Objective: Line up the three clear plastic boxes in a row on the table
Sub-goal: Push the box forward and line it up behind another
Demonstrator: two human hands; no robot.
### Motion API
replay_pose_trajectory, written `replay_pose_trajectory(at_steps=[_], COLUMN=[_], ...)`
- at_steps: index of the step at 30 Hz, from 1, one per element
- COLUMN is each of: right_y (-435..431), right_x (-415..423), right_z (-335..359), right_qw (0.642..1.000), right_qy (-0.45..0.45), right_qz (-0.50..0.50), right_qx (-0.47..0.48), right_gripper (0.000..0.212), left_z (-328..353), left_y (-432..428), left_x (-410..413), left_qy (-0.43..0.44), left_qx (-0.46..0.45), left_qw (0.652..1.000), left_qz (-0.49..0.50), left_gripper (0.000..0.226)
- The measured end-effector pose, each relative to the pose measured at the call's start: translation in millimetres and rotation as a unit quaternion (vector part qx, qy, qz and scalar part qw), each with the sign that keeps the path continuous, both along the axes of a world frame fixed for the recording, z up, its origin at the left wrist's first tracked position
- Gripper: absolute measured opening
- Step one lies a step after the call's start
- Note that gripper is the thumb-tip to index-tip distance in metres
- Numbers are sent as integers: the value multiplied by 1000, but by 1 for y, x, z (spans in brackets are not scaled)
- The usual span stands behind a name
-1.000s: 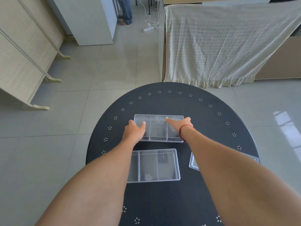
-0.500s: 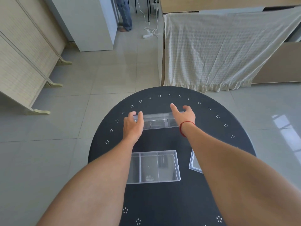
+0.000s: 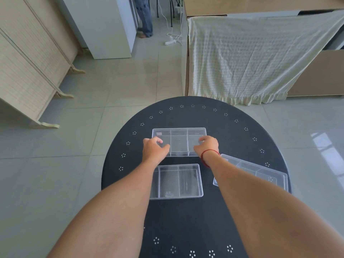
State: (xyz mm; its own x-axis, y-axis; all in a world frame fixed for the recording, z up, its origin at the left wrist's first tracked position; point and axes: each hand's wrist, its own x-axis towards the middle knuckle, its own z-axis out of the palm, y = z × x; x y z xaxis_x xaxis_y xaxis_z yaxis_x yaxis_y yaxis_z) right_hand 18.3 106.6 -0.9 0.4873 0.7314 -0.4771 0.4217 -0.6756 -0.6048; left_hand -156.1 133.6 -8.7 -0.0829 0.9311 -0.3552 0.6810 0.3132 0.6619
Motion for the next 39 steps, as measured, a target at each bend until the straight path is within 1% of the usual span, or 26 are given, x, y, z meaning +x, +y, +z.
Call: replay_pose_trajectory(at_steps=[2,4,6,8,10,18,25,31,39], right_y=[1,4,8,13,20,63,112,139,167], right_x=[-3,-7,-12,-17,-20,-21,-19,-13,-7], right_z=[-1,-3,-6,-11,-17,-16,-13,-20,-22], right_qw=[999,992,982,969,959,963,966,965,962], right_qy=[-35,-93,-126,-143,-161,-137,-134,-136,-145], right_qz=[30,84,142,201,235,232,220,224,231], right_qx=[-3,-2,13,6,-11,-17,-9,-1,3], right_gripper=[37,45,55,57,56,60,64,67,66], left_z=[0,0,2,2,1,-4,-9,-16,-17], left_y=[-1,-1,1,5,12,60,112,143,173], left_x=[0,2,8,14,16,13,16,18,25], left_qy=[36,104,143,150,157,143,151,155,147], left_qx=[9,61,98,63,28,25,39,67,79], left_qw=[999,991,980,976,972,973,971,967,966], left_qz=[-23,-58,-101,-146,-172,-181,-181,-190,-197], left_gripper=[35,50,62,69,72,72,71,60,58])
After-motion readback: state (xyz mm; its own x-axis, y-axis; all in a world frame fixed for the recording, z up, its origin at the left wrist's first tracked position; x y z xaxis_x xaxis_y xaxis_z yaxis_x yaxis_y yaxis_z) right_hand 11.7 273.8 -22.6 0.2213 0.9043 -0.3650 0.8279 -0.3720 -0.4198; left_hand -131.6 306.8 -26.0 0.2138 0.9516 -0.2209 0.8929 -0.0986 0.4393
